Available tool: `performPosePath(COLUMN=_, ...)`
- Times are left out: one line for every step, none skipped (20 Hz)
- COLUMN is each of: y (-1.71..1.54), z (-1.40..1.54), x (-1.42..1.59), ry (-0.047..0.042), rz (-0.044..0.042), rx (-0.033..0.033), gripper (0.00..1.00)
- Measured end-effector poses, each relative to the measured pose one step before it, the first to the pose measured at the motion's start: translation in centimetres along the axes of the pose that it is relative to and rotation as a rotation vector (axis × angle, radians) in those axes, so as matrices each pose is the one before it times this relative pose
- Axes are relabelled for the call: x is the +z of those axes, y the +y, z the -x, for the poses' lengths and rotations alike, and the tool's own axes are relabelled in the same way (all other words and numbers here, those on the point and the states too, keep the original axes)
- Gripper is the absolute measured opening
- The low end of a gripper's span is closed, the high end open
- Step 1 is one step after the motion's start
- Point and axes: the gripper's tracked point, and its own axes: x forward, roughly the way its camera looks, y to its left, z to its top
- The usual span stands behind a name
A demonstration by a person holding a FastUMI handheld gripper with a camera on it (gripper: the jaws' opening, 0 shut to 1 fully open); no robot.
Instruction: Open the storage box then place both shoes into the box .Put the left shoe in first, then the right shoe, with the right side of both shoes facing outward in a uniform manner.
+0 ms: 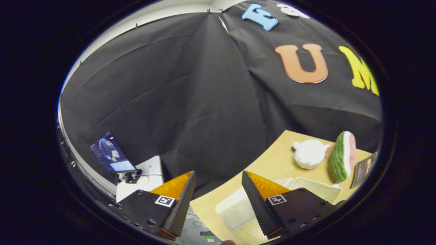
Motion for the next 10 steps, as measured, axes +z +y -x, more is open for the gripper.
performPosePath(y=-1.745, z=1.807, x=0.342, ry=-0.02732, rz=0.01241, rx=-0.05189, gripper=0.82)
performPosePath(y=-1.778, z=1.920, x=0.409, ry=-0.02773, rz=0.01367, rx=-0.04937, gripper=0.80)
performPosePath(y=-1.971, z=2.023, x=0.209, ry=-0.02653, rz=0.01691, rx=-0.04751, gripper=0.80)
performPosePath(y=-2.167, z=2.288, x=0.115, ry=-0.02310, rz=0.02015, rx=-0.05157, gripper=0.80)
performPosePath(y=-1.870, z=1.959, x=-0.237, ry=-0.01378, rz=0.01041, rx=-0.04104, gripper=0.80)
performPosePath(y=-2.135, z=2.013, x=-0.213, ry=-0.01231, rz=-0.00148, rx=-0.04469, gripper=0.80)
performPosePath(y=-2.266, z=1.962, x=-0.356, ry=-0.00295, rz=-0.00972, rx=-0.04766, gripper=0.80)
performPosePath(y=-2.450, z=2.202, x=-0.542, ry=-0.00214, rz=-0.01833, rx=-0.04586, gripper=0.80)
performPosePath(y=-2.504, z=1.482, x=-0.582, ry=-0.00373, rz=-0.01140, rx=-0.04446, gripper=0.80)
performPosePath(y=-2.920, z=1.629, x=-0.500, ry=-0.00685, rz=-0.00883, rx=-0.05118, gripper=0.80)
